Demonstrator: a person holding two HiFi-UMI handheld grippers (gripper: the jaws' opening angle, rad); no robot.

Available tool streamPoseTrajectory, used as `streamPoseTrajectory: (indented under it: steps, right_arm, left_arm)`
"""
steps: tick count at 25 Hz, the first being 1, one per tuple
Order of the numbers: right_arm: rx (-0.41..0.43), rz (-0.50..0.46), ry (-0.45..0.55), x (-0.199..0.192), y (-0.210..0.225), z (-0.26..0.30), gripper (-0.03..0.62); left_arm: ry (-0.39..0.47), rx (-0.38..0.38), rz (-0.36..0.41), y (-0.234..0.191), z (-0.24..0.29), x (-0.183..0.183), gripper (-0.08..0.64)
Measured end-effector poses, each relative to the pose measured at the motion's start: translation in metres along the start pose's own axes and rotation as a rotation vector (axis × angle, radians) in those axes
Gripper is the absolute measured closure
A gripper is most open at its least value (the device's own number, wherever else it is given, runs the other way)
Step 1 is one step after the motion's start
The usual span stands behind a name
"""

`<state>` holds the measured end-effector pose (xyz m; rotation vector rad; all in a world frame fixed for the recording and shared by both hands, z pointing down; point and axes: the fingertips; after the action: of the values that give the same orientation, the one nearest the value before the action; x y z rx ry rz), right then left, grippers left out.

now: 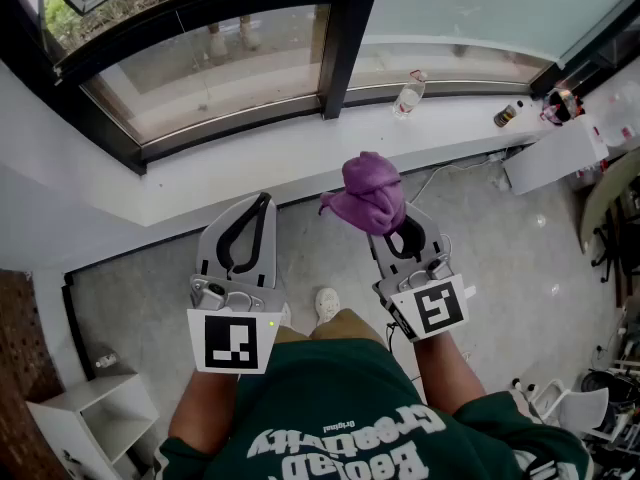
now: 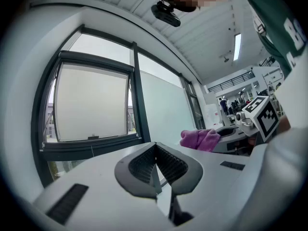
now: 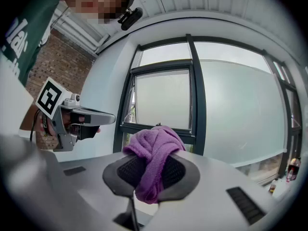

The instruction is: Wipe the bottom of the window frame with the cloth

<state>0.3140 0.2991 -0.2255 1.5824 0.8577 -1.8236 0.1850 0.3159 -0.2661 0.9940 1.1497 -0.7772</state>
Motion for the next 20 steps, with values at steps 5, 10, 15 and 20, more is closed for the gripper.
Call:
streamPoseTrajectory:
  steps: [5, 10, 15, 20]
  right_arm:
    - [0.044, 0.009, 0.004, -0.007, 0.027, -0.013, 0.523]
    - [0.076, 0.022, -0.002, -0.021, 0.049, -0.013, 0.523]
    - [0.108, 0.039, -0.01, -0.033, 0.058, -0.009, 0.523]
    - [0.135, 0.048, -0.011, -0.038, 0.06, 0.0, 0.522]
  left_arm:
    - [0.008, 0.033, -0.049, 0.027, 0.021, 0.004, 0.552]
    - [-0.022, 0.056, -0.052, 0.042, 0.038, 0.004, 0.552]
    - [-0.037, 0.095, -0.055, 0.039, 0.042, 0.0, 0.552]
    - [-0.044, 0.124, -0.062, 0.034, 0.045, -0.002, 0.552]
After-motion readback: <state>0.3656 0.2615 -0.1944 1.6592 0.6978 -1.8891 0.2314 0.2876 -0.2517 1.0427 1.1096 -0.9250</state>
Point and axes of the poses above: the fingertips, and each gripper's own axes: z forward along the fingers, y to its right, x out of its top, and after that the axes turned 1 degree about -y, right-handed
